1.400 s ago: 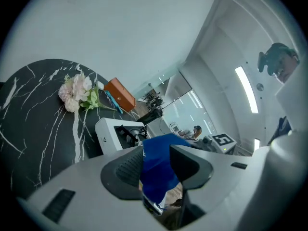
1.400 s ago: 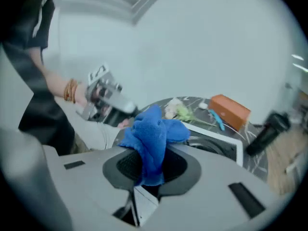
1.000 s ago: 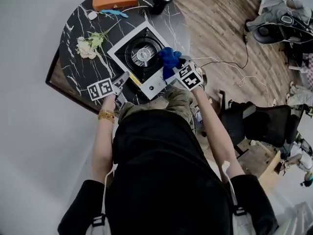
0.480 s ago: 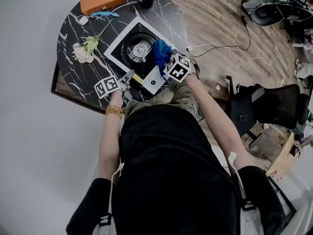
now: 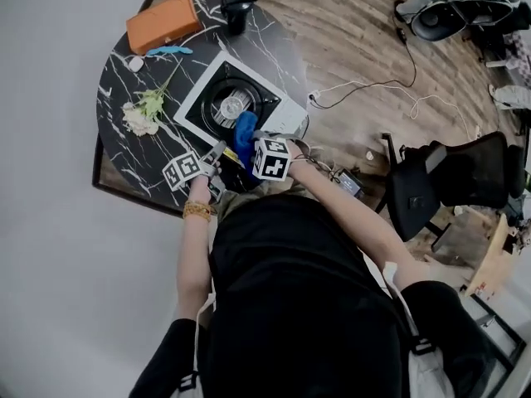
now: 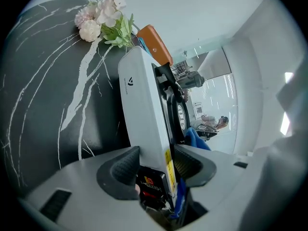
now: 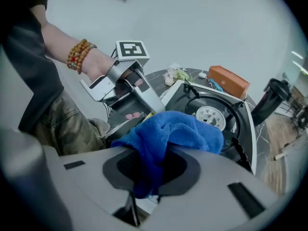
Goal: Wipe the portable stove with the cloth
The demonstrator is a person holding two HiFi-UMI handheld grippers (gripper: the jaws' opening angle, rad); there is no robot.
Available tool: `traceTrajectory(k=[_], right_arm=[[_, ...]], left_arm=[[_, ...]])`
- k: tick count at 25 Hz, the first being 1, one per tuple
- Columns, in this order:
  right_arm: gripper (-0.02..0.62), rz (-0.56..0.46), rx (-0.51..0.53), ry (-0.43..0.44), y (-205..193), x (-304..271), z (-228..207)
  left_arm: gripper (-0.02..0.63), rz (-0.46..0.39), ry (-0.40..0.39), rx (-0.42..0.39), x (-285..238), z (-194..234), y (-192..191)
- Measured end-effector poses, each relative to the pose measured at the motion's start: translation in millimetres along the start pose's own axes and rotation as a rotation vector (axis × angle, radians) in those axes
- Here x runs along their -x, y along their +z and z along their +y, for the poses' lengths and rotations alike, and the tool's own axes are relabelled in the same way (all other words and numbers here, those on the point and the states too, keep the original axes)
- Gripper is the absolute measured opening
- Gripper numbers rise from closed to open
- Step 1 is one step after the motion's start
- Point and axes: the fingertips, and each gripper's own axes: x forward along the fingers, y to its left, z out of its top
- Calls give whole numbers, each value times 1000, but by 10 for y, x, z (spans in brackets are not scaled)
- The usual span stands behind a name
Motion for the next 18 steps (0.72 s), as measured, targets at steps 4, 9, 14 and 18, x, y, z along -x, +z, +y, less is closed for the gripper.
traceTrajectory(k=[4, 9, 14, 18], right_arm=[[61, -101, -106, 30, -60, 259, -67], [64, -214, -391, -288, -542, 937, -908], [64, -26, -369, -426, -1272, 1246, -1419], [63, 107, -271, -459, -1279, 983, -1333]], left_arm=[[227, 12, -10, 20, 7, -41, -76], [238, 26, -6, 9, 63, -16, -11], [236, 9, -19, -4, -2, -59, 0], [236, 2, -19, 5, -3, -50, 1]])
